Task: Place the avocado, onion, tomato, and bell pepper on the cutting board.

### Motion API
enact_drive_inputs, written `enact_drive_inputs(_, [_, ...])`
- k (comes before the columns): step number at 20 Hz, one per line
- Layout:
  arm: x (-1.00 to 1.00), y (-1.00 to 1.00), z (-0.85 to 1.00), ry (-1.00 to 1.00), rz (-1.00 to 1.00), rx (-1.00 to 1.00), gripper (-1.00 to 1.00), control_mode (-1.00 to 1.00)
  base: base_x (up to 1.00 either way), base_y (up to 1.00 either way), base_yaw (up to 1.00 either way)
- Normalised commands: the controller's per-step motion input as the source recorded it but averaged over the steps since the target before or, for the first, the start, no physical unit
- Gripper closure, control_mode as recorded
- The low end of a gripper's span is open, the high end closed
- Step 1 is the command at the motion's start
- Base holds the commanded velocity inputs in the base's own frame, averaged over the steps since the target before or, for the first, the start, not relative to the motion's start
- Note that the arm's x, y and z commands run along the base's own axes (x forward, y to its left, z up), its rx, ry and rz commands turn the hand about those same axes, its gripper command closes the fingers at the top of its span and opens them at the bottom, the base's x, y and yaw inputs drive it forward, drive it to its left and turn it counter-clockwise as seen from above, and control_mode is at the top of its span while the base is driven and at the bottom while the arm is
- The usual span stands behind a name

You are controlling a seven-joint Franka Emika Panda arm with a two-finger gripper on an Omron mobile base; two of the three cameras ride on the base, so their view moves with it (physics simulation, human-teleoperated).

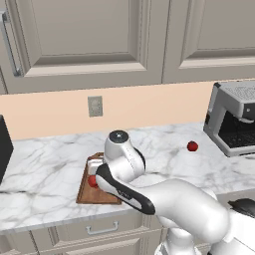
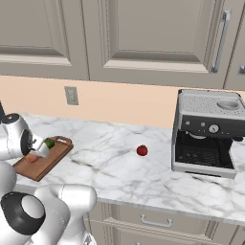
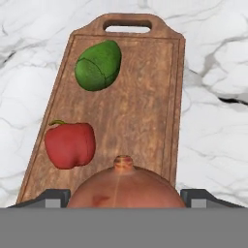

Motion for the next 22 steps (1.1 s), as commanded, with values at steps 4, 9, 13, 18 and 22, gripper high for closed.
enact_drive_inputs(4, [-0.20, -0.19, 0.00, -0.02, 0.00, 0.00, 1.00, -1.00, 0.00, 0.00, 0.00])
enact_drive_inputs(9, [-0.04, -0.09, -0.02, -0.01, 0.00, 0.00, 1.00, -1.00, 0.00, 0.00, 0.00])
enact_drive_inputs(13, [0.01, 0.00, -0.11, -0.02, 0.00, 0.01, 1.00, -1.00, 0.00, 0.00, 0.00])
enact_drive_inputs(18, [0.00, 0.05, -0.19, 0.00, 0.00, 0.00, 1.00, -1.00, 0.00, 0.00, 0.00])
enact_drive_inputs(22, [0.04, 0.09, -0.17, 0.00, 0.00, 0.00, 1.00, -1.00, 0.00, 0.00, 0.00])
